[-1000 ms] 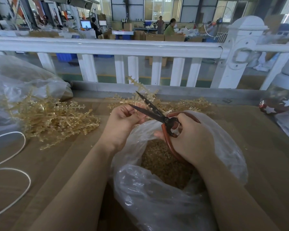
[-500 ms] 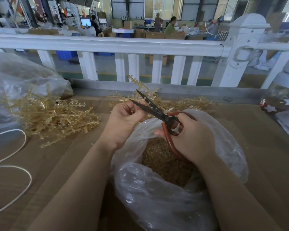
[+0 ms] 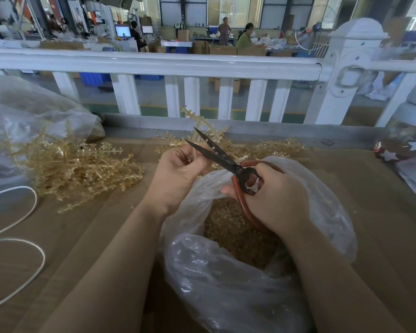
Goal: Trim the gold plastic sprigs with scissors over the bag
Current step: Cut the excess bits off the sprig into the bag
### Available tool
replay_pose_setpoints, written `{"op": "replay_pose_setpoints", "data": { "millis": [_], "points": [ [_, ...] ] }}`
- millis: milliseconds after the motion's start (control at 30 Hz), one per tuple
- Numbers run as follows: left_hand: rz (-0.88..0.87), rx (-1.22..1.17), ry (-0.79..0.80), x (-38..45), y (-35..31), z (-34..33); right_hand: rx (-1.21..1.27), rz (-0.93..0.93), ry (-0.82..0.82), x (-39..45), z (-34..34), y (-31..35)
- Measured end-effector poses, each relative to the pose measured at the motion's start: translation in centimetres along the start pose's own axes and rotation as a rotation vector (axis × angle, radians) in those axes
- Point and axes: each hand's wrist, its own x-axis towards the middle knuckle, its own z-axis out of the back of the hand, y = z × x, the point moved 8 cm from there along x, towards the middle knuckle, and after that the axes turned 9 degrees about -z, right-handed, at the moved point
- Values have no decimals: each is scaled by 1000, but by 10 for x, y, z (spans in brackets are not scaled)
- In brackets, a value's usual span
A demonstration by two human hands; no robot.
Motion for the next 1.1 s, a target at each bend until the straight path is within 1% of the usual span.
{"op": "replay_pose_setpoints", "data": {
  "millis": [133,467,767,967,1100],
  "points": [
    [-11,-36,1,-1,-4,-1,30,-20,51,1,-4,-2],
    [-15,-2,-1,1,-1,1,17,-9,12,0,0,2],
    [-19,9,-23,2,1,3,40,-31,85,1,-7,-1],
    [-26,21,-2,1,0,1,-9,-18,13,0,-1,1],
    [-37,40,-1,1,1,1,6,-18,22,-1,-3,0]
  ]
}}
